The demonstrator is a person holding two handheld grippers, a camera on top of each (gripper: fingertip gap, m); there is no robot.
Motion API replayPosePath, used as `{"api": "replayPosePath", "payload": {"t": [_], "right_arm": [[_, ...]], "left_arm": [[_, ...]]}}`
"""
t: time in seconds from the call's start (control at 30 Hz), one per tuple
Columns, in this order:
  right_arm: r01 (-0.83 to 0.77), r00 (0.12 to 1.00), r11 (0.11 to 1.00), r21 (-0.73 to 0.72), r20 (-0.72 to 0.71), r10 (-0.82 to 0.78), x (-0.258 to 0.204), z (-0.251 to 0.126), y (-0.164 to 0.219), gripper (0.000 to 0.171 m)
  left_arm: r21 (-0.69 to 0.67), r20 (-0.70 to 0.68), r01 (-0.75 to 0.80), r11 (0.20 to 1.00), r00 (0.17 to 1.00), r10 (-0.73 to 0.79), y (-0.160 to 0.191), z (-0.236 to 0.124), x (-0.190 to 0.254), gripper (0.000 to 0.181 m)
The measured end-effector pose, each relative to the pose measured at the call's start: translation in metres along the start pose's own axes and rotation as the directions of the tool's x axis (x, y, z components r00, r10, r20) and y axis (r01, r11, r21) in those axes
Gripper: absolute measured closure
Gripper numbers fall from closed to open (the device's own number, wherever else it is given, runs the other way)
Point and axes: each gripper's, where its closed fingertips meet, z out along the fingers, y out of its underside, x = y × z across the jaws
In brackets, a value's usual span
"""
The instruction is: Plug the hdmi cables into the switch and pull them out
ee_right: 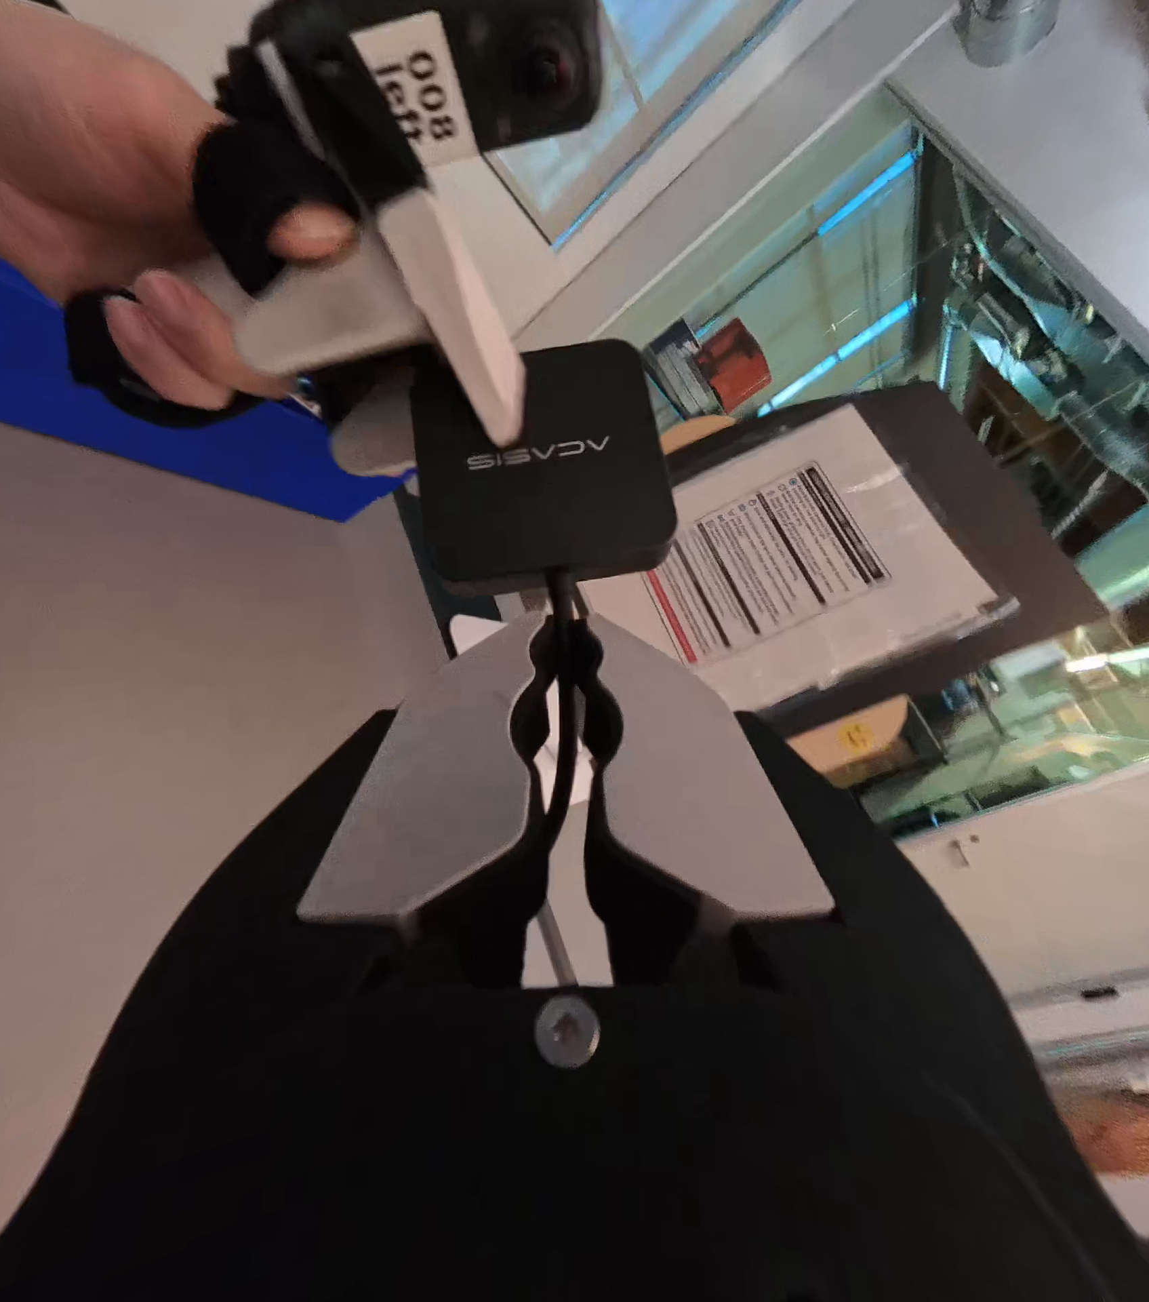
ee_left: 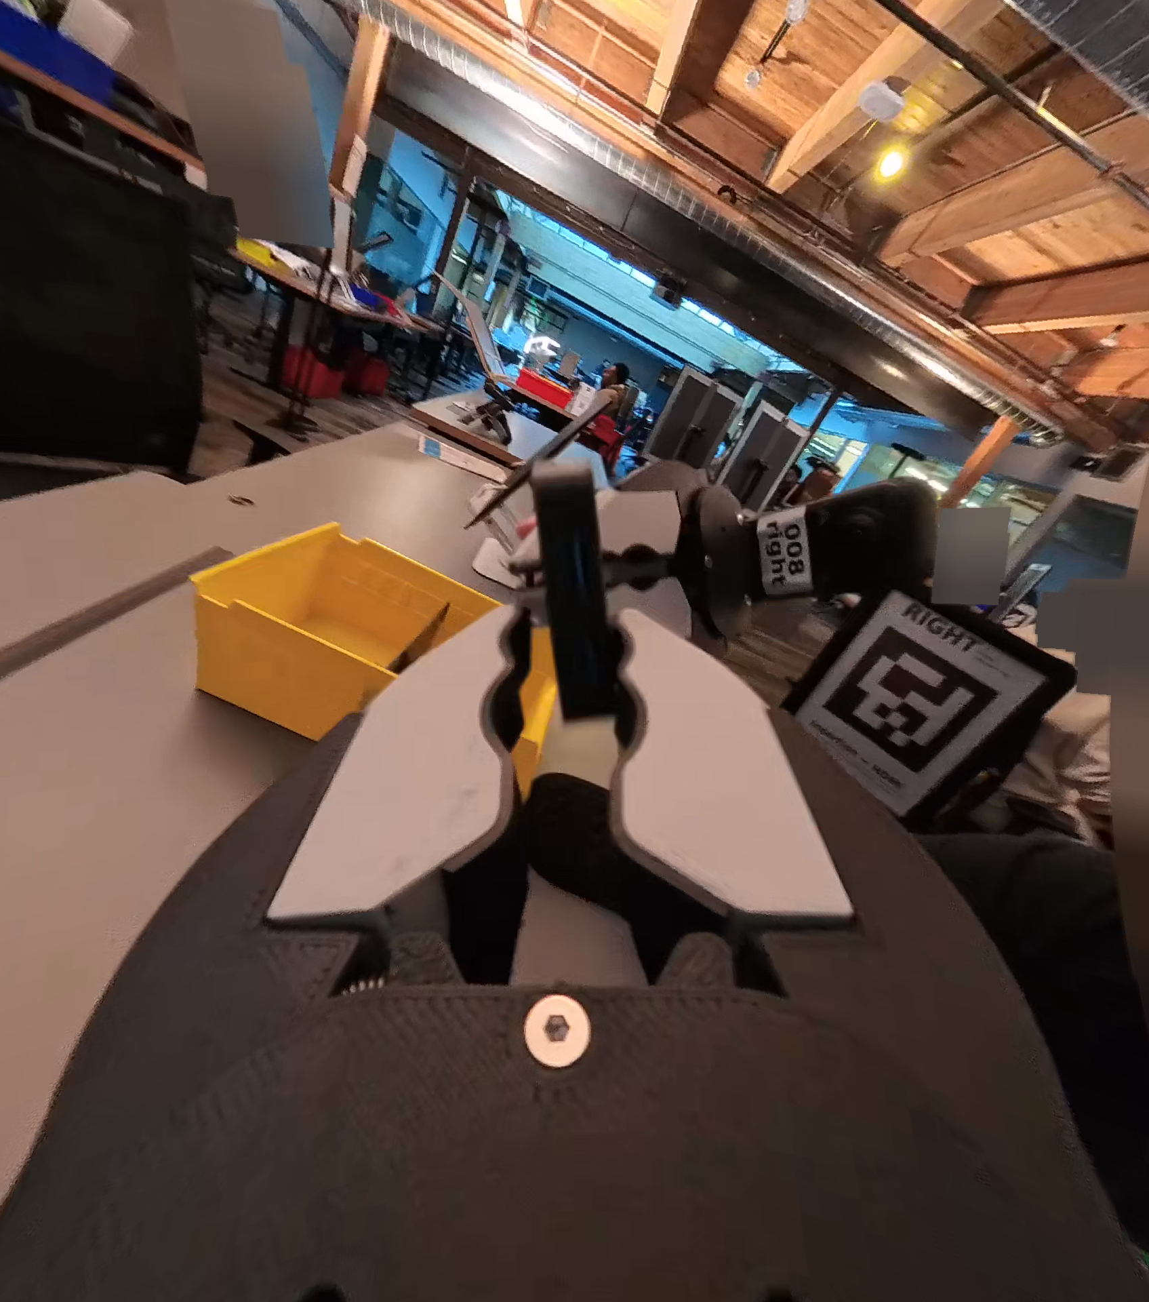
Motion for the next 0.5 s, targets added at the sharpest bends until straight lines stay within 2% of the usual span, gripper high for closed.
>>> {"api": "replayPosePath", "payload": {"t": [0.1, 0.2, 0.3, 0.33, 0.43, 0.5], "right_arm": [[-0.013, 0.986, 0.998, -0.066, -0.169, 0.002, 0.044, -0.027, 0.023, 0.166], [-0.035, 0.931, 0.99, -0.136, -0.365, -0.017, 0.098, -0.072, 0.079, 0.166], [-0.048, 0.875, 0.998, -0.035, -0.483, 0.025, 0.124, -0.11, 0.141, 0.167], [-0.088, 0.875, 0.994, -0.057, -0.482, 0.05, 0.123, -0.115, 0.171, 0.167], [-0.226, 0.934, 0.916, -0.33, -0.339, 0.108, 0.089, -0.113, 0.266, 0.166], [-0.228, 0.964, 0.853, -0.47, -0.234, 0.128, 0.064, -0.111, 0.302, 0.166]], "left_arm": [[0.004, 0.01, 0.037, 0.999, 0.999, -0.037, -0.007, -0.011, -0.004, 0.152], [0.052, 0.067, 0.02, 0.998, 0.997, -0.024, -0.022, -0.03, -0.012, 0.151], [0.105, 0.066, 0.016, 0.994, 0.998, -0.023, -0.034, -0.045, -0.011, 0.156], [0.118, 0.065, 0.017, 0.993, 0.998, -0.024, -0.037, -0.048, -0.011, 0.157], [0.135, 0.075, 0.01, 0.991, 0.997, -0.02, -0.043, -0.057, -0.013, 0.159], [0.142, 0.083, 0.007, 0.99, 0.996, -0.019, -0.045, -0.062, -0.014, 0.159]]}}
